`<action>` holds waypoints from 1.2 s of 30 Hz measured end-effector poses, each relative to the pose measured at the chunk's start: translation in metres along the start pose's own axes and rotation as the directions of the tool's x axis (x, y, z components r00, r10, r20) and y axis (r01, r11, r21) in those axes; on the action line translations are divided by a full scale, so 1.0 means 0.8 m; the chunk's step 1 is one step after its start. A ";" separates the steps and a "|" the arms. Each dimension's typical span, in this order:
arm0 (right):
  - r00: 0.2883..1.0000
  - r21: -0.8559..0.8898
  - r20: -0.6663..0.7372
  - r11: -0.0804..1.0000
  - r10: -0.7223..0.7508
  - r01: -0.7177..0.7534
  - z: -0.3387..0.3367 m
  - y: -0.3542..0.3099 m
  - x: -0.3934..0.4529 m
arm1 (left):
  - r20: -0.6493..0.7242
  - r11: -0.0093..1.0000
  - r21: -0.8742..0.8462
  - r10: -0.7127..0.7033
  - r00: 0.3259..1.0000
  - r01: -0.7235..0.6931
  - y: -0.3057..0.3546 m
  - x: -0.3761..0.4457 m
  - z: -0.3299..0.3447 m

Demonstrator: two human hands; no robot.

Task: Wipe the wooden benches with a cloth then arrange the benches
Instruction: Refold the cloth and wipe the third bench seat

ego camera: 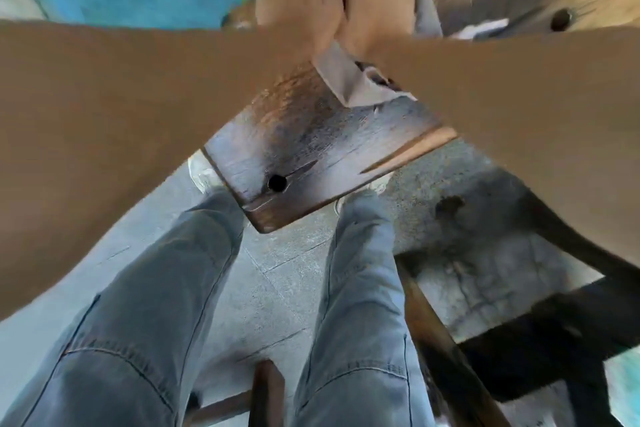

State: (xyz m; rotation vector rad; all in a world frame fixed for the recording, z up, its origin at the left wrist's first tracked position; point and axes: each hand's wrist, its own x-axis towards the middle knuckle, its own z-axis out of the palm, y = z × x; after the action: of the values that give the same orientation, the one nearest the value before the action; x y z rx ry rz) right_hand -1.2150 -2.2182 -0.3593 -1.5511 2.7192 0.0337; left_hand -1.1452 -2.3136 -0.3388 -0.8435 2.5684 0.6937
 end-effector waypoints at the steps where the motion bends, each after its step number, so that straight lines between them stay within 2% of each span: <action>1: 0.995 0.030 -0.061 0.996 0.084 -0.083 -0.014 0.007 0.005 | 0.015 1.000 0.022 -0.008 1.000 0.008 0.021 0.015 0.000; 2: 0.987 0.123 -0.064 0.982 0.151 -0.142 -0.018 0.017 -0.006 | -0.003 0.999 0.032 -0.019 1.000 0.019 0.039 0.019 0.005; 3: 0.966 0.184 0.005 0.949 0.259 -0.256 -0.014 0.015 -0.019 | -0.032 0.999 0.047 -0.010 0.999 0.012 0.050 0.013 0.014; 6: 0.795 0.188 0.189 0.773 0.577 -0.606 0.008 -0.039 -0.082 | -0.030 0.989 0.085 0.123 0.992 -0.120 0.035 -0.060 0.045; 7: 0.742 0.217 0.234 0.710 0.628 -0.670 0.003 -0.068 -0.117 | 0.019 0.986 0.053 0.159 0.987 -0.160 0.020 -0.098 0.055; 8: 0.737 0.270 0.273 0.686 0.618 -0.676 -0.003 -0.098 -0.155 | 0.062 0.980 0.014 0.198 0.978 -0.199 0.002 -0.136 0.066; 11: 0.813 0.389 0.383 0.722 0.437 -0.572 -0.014 -0.180 -0.238 | 0.107 0.965 0.094 0.234 0.966 -0.244 -0.060 -0.239 0.094; 14: 0.876 0.383 0.375 0.810 0.303 -0.444 -0.011 -0.183 -0.264 | 0.205 0.980 0.142 0.110 0.973 -0.141 -0.082 -0.274 0.106; 17: 0.967 0.457 0.253 0.879 0.017 -0.135 -0.001 -0.103 -0.247 | 0.172 0.988 0.143 0.037 0.984 -0.062 -0.045 -0.246 0.110; 19: 0.965 0.463 0.191 0.883 -0.179 0.073 0.009 -0.027 -0.222 | 0.085 0.995 0.099 -0.010 0.996 0.002 0.008 -0.206 0.116; 21: 0.952 0.409 0.189 0.901 -0.241 0.147 0.020 0.055 -0.180 | -0.051 1.000 0.025 0.002 0.999 -0.001 0.072 -0.143 0.121; 23: 0.970 0.314 0.197 0.947 -0.140 0.073 0.024 0.135 -0.139 | -0.133 0.999 0.037 0.042 0.990 -0.038 0.135 -0.071 0.120; 25: 0.988 0.206 0.154 0.978 -0.006 -0.026 0.023 0.210 -0.111 | -0.149 0.988 0.113 0.119 0.982 -0.103 0.189 0.004 0.110; 28: 0.956 0.164 0.111 0.944 0.272 -0.287 0.021 0.273 -0.095 | -0.148 0.935 0.222 0.313 0.938 -0.277 0.244 0.084 0.095; 30: 0.876 0.188 0.092 0.855 0.474 -0.483 0.018 0.272 -0.093 | -0.118 0.890 0.266 0.411 0.904 -0.370 0.257 0.104 0.086; 33: 0.738 0.170 0.100 0.719 0.668 -0.674 0.016 0.239 -0.093 | -0.073 0.833 0.306 0.503 0.861 -0.461 0.247 0.101 0.080; 36: 0.542 0.139 0.145 0.525 0.828 -0.840 0.014 0.188 -0.094 | 0.002 0.759 0.297 0.606 0.795 -0.580 0.222 0.084 0.077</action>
State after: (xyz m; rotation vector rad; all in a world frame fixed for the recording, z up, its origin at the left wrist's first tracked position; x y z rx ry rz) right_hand -1.3057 -2.0766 -0.3666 -0.0497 2.9887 -0.1693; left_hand -1.2971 -2.1853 -0.3600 0.0643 2.9393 0.4208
